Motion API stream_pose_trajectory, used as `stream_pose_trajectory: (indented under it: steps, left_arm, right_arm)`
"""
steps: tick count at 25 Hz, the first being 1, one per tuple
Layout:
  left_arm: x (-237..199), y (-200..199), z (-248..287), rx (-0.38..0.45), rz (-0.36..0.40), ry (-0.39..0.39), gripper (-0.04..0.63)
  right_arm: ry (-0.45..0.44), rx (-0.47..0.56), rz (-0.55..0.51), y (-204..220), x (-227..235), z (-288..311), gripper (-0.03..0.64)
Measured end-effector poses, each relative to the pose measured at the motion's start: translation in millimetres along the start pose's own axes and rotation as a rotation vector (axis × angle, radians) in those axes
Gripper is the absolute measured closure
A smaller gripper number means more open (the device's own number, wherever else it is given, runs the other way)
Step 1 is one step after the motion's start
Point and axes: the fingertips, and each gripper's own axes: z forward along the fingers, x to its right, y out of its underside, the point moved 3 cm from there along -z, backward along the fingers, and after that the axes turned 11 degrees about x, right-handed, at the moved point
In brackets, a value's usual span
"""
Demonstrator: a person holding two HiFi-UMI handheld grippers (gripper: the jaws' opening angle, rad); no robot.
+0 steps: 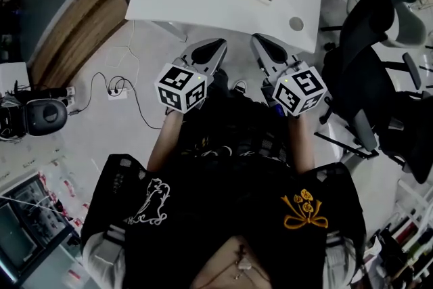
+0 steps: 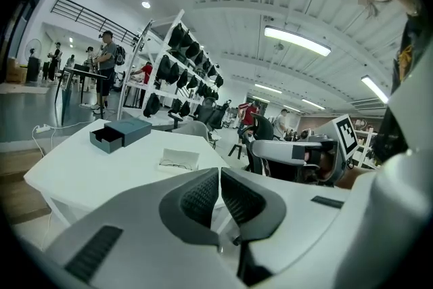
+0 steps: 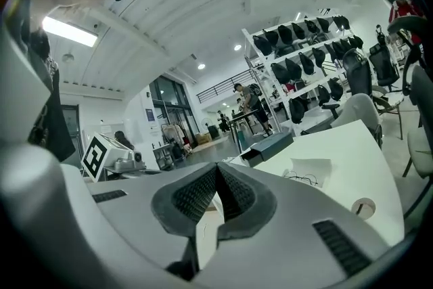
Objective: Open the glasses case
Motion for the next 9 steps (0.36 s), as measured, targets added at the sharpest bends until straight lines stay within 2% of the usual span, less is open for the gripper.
stream_pose_trajectory:
  steps: [9]
  left_arm:
    - [-0.7,-3.2,10.8,-0.012,-0.003,0.022,0.566]
  right_arm:
    - [0.010,-0.022,-0.014,-1.8,5.3,3.0,0.602]
